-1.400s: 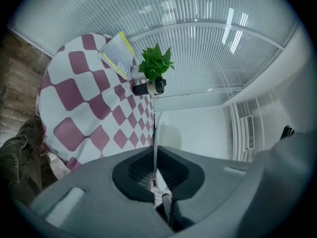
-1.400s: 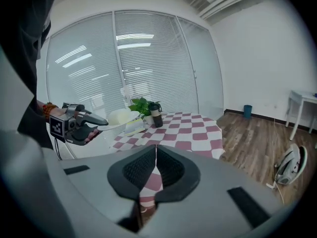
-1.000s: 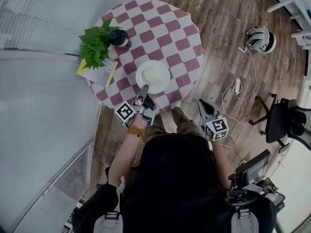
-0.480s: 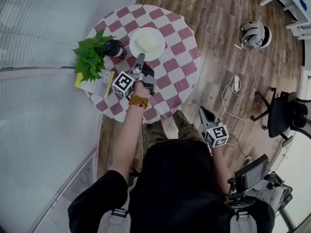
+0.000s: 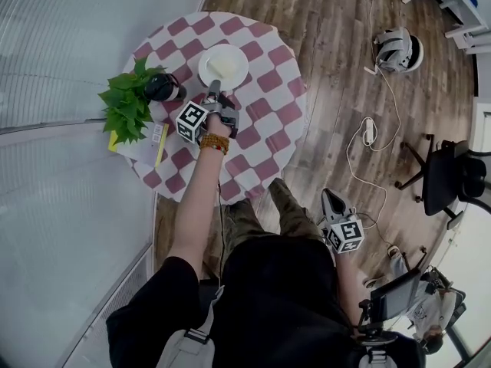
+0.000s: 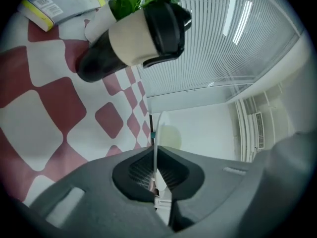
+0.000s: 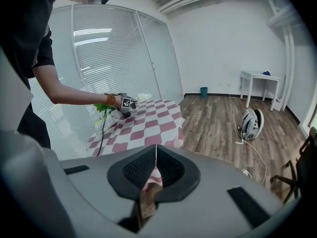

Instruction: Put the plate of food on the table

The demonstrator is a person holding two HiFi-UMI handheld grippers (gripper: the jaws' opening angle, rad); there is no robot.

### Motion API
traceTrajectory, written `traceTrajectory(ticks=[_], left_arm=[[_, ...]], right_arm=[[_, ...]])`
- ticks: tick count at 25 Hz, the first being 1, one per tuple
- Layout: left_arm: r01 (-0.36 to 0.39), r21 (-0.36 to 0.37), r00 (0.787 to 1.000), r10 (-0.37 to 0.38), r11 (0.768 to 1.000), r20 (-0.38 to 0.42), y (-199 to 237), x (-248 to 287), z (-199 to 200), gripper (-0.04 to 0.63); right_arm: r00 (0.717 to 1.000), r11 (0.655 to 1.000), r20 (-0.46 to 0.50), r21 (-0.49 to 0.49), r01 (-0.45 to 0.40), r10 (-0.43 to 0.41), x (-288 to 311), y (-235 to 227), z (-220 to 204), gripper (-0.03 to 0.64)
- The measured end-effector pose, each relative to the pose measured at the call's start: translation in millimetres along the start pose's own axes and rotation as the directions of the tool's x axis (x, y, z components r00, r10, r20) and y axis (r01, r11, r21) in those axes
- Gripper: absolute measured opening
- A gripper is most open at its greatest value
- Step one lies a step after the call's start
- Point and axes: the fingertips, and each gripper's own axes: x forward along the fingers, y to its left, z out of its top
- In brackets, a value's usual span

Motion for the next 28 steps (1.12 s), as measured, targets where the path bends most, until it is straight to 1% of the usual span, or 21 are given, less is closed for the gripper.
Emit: traceTrajectory(ticks=[5, 12, 16, 18, 20, 24, 28], left_arm=[[-0.049, -0.020, 0.998, 0.048, 0.999, -0.029, 33.2, 25.3, -12.1, 0.012], [-0.141, -0.063, 0.990, 0.141, 0.988, -0.011, 78.6, 42.9, -16.9, 0.012], [-0.195, -0.061, 0.981, 0.195, 0.979, -0.017, 95.9, 42.5, -17.9, 0.012], [-0.220, -0.043, 0.975, 0.219, 0.975, -0.021, 100.3, 38.9, -20.5, 0.012], [-0.228, -0.033, 0.974, 0.228, 0.973, -0.016, 102.8, 36.0, -22.3, 0.012], [-0.233, -0.038, 0.972, 0.233, 0.972, -0.001, 107.2, 31.3, -23.5, 0.012], [-0.246, -0.016, 0.968, 0.245, 0.969, -0.048, 107.5, 28.9, -32.9, 0.014]], right_arm=[[1.000, 1.000, -0.024, 0.012, 0.020, -0.020, -11.3, -8.6, -15.6, 0.012], [0.999, 1.000, -0.035, 0.012, 0.028, -0.028, -17.6, -15.0, -21.1, 0.012], [0.999, 0.999, -0.034, 0.011, 0.034, -0.033, -19.7, -18.0, -21.8, 0.012], [0.999, 0.999, -0.036, 0.016, 0.033, -0.033, -21.8, -20.6, -24.0, 0.012], [0.999, 0.999, -0.035, 0.017, 0.031, -0.030, -22.9, -23.7, -25.7, 0.012], [0.999, 1.000, -0.025, 0.010, 0.023, -0.023, -22.0, -26.0, -26.7, 0.012], [1.000, 1.000, -0.018, 0.009, 0.013, -0.013, -21.9, -26.5, -27.6, 0.012]])
